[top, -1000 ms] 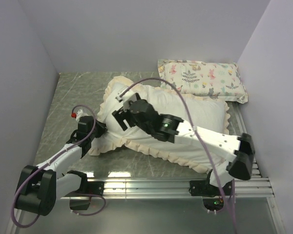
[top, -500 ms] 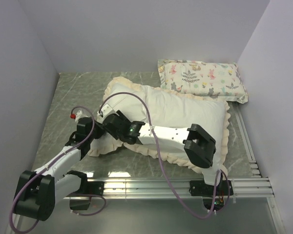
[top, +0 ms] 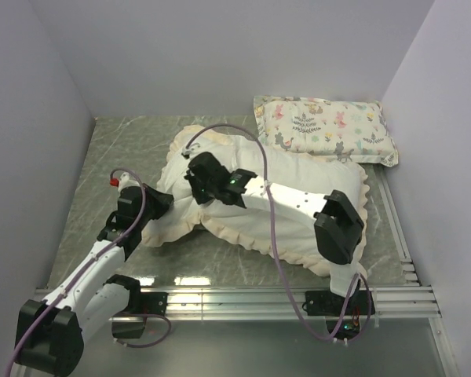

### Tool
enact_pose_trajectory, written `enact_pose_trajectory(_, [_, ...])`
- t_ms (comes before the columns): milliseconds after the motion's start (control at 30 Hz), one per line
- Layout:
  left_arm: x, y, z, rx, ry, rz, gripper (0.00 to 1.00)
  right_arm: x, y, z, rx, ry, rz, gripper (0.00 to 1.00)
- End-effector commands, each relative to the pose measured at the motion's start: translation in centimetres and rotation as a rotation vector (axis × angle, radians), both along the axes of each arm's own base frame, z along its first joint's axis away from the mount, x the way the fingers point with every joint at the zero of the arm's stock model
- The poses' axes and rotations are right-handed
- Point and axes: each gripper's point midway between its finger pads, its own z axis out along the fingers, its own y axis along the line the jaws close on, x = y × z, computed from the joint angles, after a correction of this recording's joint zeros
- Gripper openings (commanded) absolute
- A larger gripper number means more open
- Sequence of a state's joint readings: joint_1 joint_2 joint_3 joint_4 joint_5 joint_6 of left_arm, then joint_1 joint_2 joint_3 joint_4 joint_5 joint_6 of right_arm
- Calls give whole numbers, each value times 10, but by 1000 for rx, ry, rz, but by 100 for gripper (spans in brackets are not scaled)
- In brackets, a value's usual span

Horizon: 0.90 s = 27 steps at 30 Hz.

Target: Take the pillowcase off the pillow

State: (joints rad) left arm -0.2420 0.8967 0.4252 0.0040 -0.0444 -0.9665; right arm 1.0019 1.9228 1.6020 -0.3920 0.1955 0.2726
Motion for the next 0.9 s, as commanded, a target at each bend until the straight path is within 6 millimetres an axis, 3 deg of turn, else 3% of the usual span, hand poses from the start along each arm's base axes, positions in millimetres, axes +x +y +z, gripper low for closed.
enact_pose_trajectory(0, [-14, 5, -7, 37, 63, -3, 8, 29, -30, 29, 114, 18, -65, 0])
enact_pose_trajectory(233, [-17, 4, -16, 70, 111, -8, 0, 16, -14, 29, 202, 75, 26, 3])
enact_pose_trajectory(267, [-18, 5, -18, 74, 118, -9, 1, 15, -14, 30, 206, 74, 25, 9])
enact_pose_trajectory(300, [-19, 4, -19, 78, 122, -10, 0, 15, -14, 32, 211, 74, 25, 28])
enact_pose_trajectory(400, [-21, 3, -22, 80, 127, -13, 0, 16, -17, 37, 187, 42, -10, 56])
enact_pose_trajectory(467, [-22, 2, -24, 82, 131, -17, 0, 19, -21, 42, 148, -20, -57, 63])
enact_pose_trajectory(500, [-22, 1, -25, 81, 133, -19, 0, 11, -17, 47, 130, -44, -53, 69])
enact_pose_trajectory(567, [-24, 0, -27, 81, 137, -18, 1, 19, -24, 57, 77, -114, -128, 75])
enact_pose_trajectory(733, [-28, -2, -27, 68, 130, -20, 0, 20, -14, 30, -76, -140, -150, 88])
enact_pose_trajectory(867, [-28, -2, -22, 66, 118, -19, 1, 17, -9, -14, -160, -78, -127, 92])
